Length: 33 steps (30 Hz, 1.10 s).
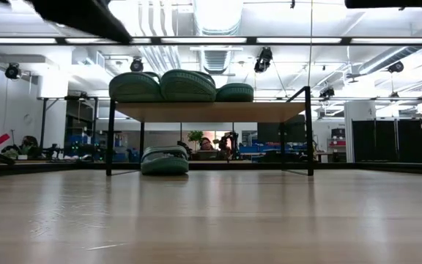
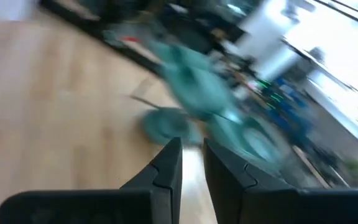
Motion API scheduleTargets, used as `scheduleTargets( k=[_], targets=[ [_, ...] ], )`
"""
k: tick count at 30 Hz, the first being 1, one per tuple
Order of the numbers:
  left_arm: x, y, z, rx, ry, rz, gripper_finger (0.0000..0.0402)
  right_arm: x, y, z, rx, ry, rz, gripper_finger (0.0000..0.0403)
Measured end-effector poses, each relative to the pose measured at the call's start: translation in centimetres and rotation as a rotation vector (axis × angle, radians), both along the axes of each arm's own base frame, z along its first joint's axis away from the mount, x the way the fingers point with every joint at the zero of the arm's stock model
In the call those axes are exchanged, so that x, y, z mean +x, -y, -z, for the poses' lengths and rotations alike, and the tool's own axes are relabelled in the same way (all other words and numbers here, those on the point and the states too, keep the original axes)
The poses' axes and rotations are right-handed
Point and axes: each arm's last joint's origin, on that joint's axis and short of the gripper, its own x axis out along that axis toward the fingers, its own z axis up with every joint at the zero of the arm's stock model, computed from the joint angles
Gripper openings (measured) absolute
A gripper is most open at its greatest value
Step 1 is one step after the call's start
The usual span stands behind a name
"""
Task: Pick and place slides into the shelf
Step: Put the blue slipper on the shelf
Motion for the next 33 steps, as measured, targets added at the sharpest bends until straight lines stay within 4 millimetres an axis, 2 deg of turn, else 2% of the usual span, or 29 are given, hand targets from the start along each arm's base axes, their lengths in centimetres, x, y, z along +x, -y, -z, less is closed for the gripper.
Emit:
scheduleTargets(
  k=[4,7,9,13,18,23,26,33],
  targets=[
    [-1.7,0.3,-1.8,-0.037,0.059,0.052,0.0012,1.8,-1.7,0.5,-0.034,-0.11,-0.209,0.0056],
    [-3.1,0.4,-2.7,-0.053,0.091,0.091,0.0013,3.4,-2.6,0.7,-0.058,-0.126,-0.352,0.0056],
    [-3.9,0.3,-3.2,-0.066,0.112,0.106,0.0013,4.6,-2.8,1.0,-0.086,-0.108,-0.387,0.0058],
    [-5.5,-0.1,-4.0,-0.098,0.154,0.128,0.0013,7.4,-2.0,2.5,-0.143,-0.102,-0.337,0.0086],
    [-6.6,-0.5,-4.8,-0.129,0.188,0.151,0.0013,11.1,0.1,4.9,-0.157,-0.125,-0.339,0.0154],
    [-7.2,-0.9,-5.4,-0.145,0.207,0.156,0.0013,15.2,1.7,6.4,-0.148,-0.174,-0.306,0.0212],
    [-7.6,-1.1,-5.4,-0.135,0.193,0.163,0.0013,17.4,2.0,7.4,-0.188,-0.232,-0.276,0.0227],
    [-8.5,-0.9,-5.7,-0.143,0.194,0.199,0.0013,21.5,2.4,9.2,-0.248,-0.35,-0.196,0.023]
  ],
)
